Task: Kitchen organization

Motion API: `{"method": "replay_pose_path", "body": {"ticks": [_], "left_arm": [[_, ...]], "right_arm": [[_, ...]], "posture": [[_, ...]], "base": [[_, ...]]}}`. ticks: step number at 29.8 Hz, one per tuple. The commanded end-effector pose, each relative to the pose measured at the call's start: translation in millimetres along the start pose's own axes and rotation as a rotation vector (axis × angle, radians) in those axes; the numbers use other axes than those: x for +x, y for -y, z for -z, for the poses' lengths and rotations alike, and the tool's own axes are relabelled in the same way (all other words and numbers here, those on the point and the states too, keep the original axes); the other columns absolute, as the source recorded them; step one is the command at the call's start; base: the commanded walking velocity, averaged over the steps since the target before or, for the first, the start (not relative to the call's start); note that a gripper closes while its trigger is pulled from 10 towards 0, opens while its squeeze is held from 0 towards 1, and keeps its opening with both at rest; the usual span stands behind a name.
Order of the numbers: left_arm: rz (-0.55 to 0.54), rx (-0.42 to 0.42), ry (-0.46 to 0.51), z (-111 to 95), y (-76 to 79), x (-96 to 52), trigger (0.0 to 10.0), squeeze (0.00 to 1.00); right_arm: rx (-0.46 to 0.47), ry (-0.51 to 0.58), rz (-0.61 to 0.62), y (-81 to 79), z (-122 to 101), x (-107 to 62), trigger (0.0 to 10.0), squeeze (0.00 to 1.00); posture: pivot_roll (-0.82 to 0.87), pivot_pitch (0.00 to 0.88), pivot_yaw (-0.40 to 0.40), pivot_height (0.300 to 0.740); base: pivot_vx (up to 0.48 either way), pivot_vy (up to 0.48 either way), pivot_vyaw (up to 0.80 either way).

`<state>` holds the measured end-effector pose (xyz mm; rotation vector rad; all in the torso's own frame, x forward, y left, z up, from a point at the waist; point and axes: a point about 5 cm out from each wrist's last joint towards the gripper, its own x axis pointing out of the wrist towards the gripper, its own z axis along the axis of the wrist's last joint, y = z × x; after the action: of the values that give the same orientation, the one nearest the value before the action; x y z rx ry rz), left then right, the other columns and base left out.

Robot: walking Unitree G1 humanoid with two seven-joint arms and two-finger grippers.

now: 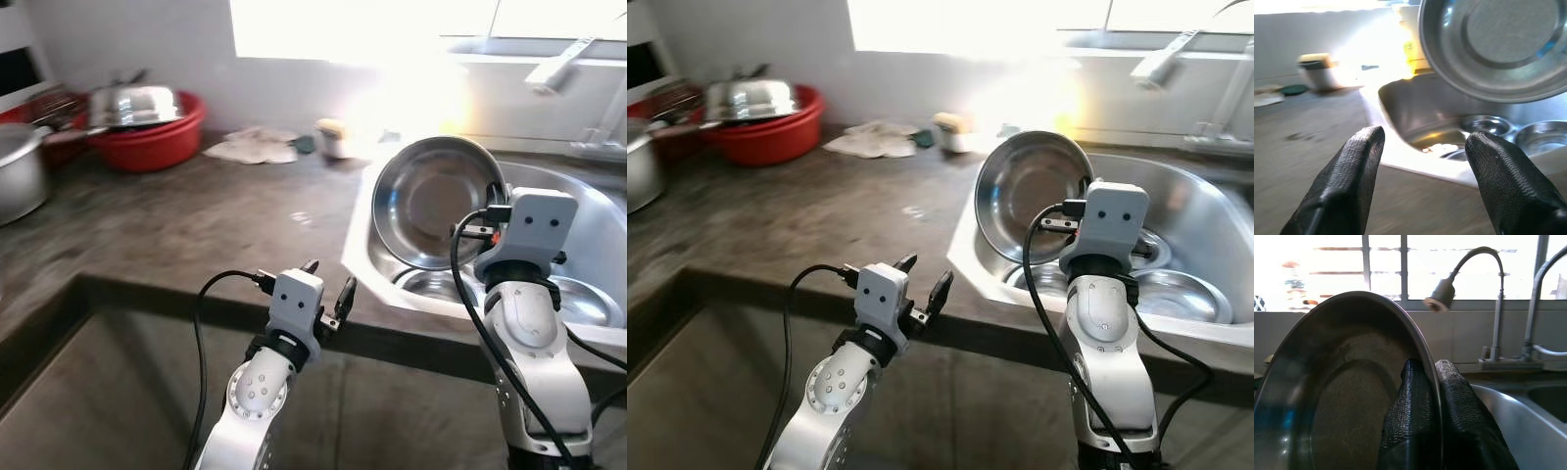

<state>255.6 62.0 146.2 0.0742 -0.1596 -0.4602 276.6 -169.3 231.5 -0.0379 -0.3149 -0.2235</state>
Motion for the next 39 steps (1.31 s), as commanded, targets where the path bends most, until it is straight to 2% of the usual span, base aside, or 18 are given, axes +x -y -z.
{"method": "replay_pose_path", "body": {"ticks": [1, 2, 3, 8, 9, 12, 17, 20, 22, 25, 28, 29, 34, 39], "left_arm": [[-0.012, 0.007, 0.009, -2.4, -1.7, 0.4, 10.0, 0.0], [-0.013, 0.008, 0.009, -2.5, -1.9, 0.4, 10.0, 0.0], [-0.013, 0.007, 0.01, -2.5, -2.2, 0.3, 10.0, 0.0], [-0.021, -0.001, 0.005, -1.7, -2.6, -1.1, 10.0, 0.0], [-0.036, -0.028, -0.002, -1.1, -3.8, -1.0, 10.0, 0.0], [-0.039, -0.016, -0.004, -1.4, -5.4, -0.7, 10.0, 0.0], [-0.04, -0.018, -0.008, -0.4, -4.9, -1.5, 10.0, 0.0], [-0.033, -0.023, -0.01, 0.0, -2.4, -2.6, 10.0, 0.0], [-0.031, -0.024, -0.014, 0.6, -0.5, -4.5, 10.0, 0.0], [-0.03, -0.026, -0.013, -0.2, 0.9, -5.1, 10.0, 0.0], [-0.03, -0.026, -0.014, -0.4, 2.0, -6.4, 10.0, 0.0], [-0.032, -0.028, -0.017, -1.0, 3.4, -8.2, 10.0, 0.0], [-0.033, -0.028, -0.021, -1.2, 4.7, -11.3, 10.0, 0.0], [-0.047, -0.029, -0.036, -0.9, 3.7, -18.2, 10.0, 0.0]], "right_arm": [[0.014, 0.014, -0.028, -5.3, -7.0, 2.6, 1.4, 0.0], [0.018, 0.009, -0.034, -6.2, -6.8, 2.8, 1.4, 0.0], [0.016, 0.006, -0.038, -7.1, -6.9, 3.5, 10.0, 0.0], [0.002, -0.003, -0.053, -8.4, -6.4, 7.3, 10.0, 0.0], [-0.005, -0.007, -0.065, -8.5, -5.8, 10.2, 10.0, 0.0], [-0.021, -0.033, -0.074, -7.1, -3.1, 15.9, 10.0, 0.0], [-0.073, -0.156, -0.087, -3.1, 10.5, 31.7, 10.0, 0.0], [-0.071, -0.187, -0.088, -0.7, 12.9, 43.2, 10.0, 0.0], [-0.073, -0.228, -0.096, 0.9, 15.8, 59.3, 10.0, 0.0], [-0.079, -0.273, -0.107, 2.4, 22.6, 69.6, 10.0, 0.0], [-0.072, -0.336, -0.115, 4.1, 31.7, 76.6, 10.0, 0.0], [-0.075, -0.386, -0.119, 7.0, 40.5, 85.0, 10.0, 0.0], [-0.047, -0.426, -0.124, 9.1, 47.5, 93.4, 10.0, 0.0], [0.001, -0.579, -0.151, 10.7, 69.7, 101.7, 10.0, 0.0]], "posture": [[0.09, 0.0, -0.015, 0.74], [0.09, 0.0, -0.015, 0.74], [0.09, 0.0, -0.014, 0.74], [0.09, 0.0, -0.014, 0.74], [0.09, 0.0, -0.017, 0.74], [0.09, 0.0, -0.019, 0.74], [0.09, 0.0, -0.023, 0.74], [0.09, 0.0, -0.025, 0.74], [0.1, 0.0, -0.028, 0.74], [0.1, 0.0, -0.034, 0.74], [0.11, 0.0, -0.037, 0.74], [0.11, 0.0, -0.041, 0.74], [0.12, 0.013, -0.051, 0.74], [0.14, 0.041, -0.06, 0.74]], "base": [[0.0, -0.428, 0.0], [0.0, -0.428, 0.0], [0.0, -0.42, 0.0], [0.265, -0.397, 0.0], [0.0, 0.0, 0.0], [0.0, 0.0, 0.0], [0.0, 0.0, 0.0], [0.0, 0.0, 0.0], [0.0, 0.0, 0.0], [0.0, 0.0, 0.0], [0.0, 0.0, 0.0], [0.0, 0.0, 0.0], [0.0, 0.0, 0.0], [0.0, 0.0, 0.0]]}}
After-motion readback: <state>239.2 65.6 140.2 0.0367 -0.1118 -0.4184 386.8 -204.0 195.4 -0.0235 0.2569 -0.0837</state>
